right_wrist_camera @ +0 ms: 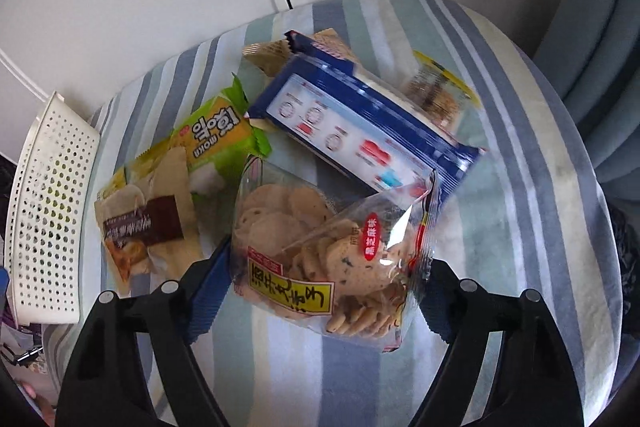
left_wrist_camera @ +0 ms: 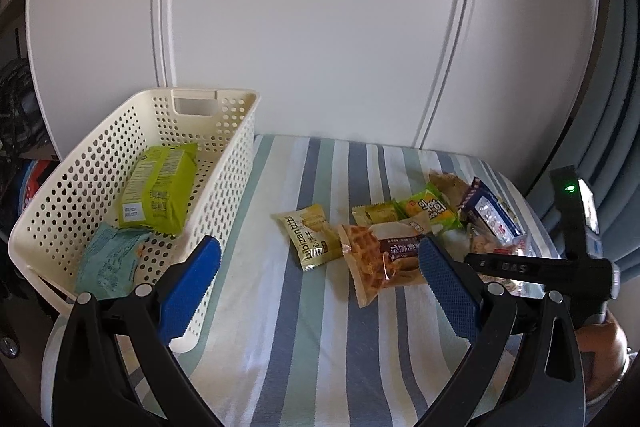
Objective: Organize snacks
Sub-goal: 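Grasp the brown-wrapped pastry bag with the left tool while the right tool grips the cookie bag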
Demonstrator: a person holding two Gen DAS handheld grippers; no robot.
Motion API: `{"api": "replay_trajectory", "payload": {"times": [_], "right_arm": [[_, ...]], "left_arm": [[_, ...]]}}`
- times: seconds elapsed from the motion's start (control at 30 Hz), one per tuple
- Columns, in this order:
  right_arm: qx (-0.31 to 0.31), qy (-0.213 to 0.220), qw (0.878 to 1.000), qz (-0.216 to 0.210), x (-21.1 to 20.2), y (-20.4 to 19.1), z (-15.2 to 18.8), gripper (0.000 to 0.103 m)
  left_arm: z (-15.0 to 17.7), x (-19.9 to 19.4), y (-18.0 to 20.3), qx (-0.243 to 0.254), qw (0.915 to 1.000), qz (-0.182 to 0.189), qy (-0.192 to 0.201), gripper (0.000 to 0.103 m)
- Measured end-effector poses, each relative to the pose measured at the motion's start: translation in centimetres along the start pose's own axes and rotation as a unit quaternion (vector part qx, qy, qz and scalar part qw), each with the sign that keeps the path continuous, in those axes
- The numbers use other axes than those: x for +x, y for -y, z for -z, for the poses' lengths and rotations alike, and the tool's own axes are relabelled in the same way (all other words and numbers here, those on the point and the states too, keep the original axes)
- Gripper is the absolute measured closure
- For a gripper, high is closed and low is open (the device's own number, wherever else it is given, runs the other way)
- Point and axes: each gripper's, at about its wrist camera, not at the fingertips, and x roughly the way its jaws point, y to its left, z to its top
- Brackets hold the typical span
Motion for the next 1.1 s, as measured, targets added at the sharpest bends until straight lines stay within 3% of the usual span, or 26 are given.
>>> {"api": "replay_trajectory", "payload": {"times": [0.13, 0.23, 0.3, 0.5, 0.7, 1.1], "right_arm": [[-0.004, 0.006, 1.0, -0.005, -1.5, 1.4, 1.2, 0.023], [0.0, 0.016, 1.0, -0.007, -2.5, 2.8, 2.5, 0.023], [0.007, 0.023, 1.0, -0.008, -2.9, 3.8, 3.0, 0.023], [0.05, 0.018, 0.997, -0.047, -2.4, 5.8, 2.9, 0.023], [0.061, 0.024, 0.996, -0.057, -2.7, 6.7, 2.9, 0.023], [0.087, 0.023, 0.994, -0.066, -2.6, 7.0, 2.8, 0.023]], "left_arm": [[0.1, 1.3, 0.8, 0.007, 0.9994, 0.023, -0.025, 0.003], [0.0, 3.9, 1.4, -0.022, 0.9909, 0.104, -0.083, 0.003], [-0.1, 5.3, 2.0, -0.035, 0.9878, 0.113, -0.102, 0.003], [-0.3, 8.1, 4.5, -0.038, 0.9857, 0.1, -0.13, 0.003], [0.2, 10.7, 6.9, -0.021, 0.9866, 0.074, -0.144, 0.003], [0.4, 13.7, 7.8, -0.01, 0.981, 0.012, -0.193, 0.003]]}}
